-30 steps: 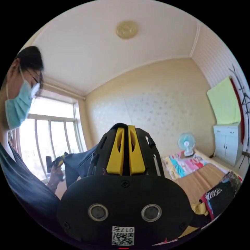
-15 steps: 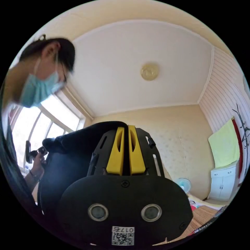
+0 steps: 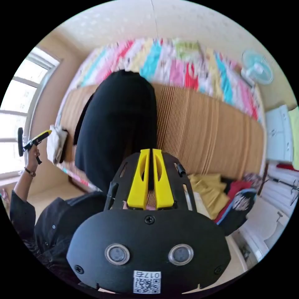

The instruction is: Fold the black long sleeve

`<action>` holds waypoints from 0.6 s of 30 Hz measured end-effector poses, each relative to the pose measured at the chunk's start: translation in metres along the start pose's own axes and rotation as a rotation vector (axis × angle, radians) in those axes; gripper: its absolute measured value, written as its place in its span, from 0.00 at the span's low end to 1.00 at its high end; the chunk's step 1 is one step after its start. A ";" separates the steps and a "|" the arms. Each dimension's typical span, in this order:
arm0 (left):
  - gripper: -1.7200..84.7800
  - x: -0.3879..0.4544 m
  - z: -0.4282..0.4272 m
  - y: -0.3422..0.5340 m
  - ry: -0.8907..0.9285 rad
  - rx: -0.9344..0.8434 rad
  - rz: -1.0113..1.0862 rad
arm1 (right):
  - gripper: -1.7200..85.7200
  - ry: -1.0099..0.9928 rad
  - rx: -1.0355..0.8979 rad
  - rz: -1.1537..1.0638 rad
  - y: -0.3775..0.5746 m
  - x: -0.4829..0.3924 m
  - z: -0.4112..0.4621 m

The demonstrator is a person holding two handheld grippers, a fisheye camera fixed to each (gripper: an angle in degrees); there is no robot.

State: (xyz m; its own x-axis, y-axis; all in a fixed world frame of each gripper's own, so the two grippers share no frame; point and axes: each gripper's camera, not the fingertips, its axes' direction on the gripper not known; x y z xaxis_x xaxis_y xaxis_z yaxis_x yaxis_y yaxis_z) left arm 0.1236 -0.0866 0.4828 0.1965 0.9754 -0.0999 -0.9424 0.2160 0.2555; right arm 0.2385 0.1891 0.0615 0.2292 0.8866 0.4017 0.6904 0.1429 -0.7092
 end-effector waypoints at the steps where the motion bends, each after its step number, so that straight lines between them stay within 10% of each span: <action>1: 0.08 -0.021 0.051 0.028 -0.020 -0.169 -0.030 | 0.03 -0.029 -0.074 0.022 0.005 0.009 0.028; 7: 0.07 -0.120 0.162 0.180 0.044 -0.650 -0.345 | 0.03 -0.215 -0.630 0.365 0.112 0.082 0.205; 18: 0.07 -0.199 0.094 0.079 0.316 -0.554 -0.326 | 0.02 -0.231 -0.633 0.379 0.036 0.101 0.145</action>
State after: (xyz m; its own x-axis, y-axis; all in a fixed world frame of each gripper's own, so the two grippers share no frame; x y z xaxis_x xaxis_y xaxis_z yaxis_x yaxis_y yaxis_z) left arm 0.0359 -0.2598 0.6133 0.4826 0.7874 -0.3835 -0.8645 0.3581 -0.3527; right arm 0.1871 0.3473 -0.0073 0.4272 0.9040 0.0168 0.8701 -0.4060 -0.2795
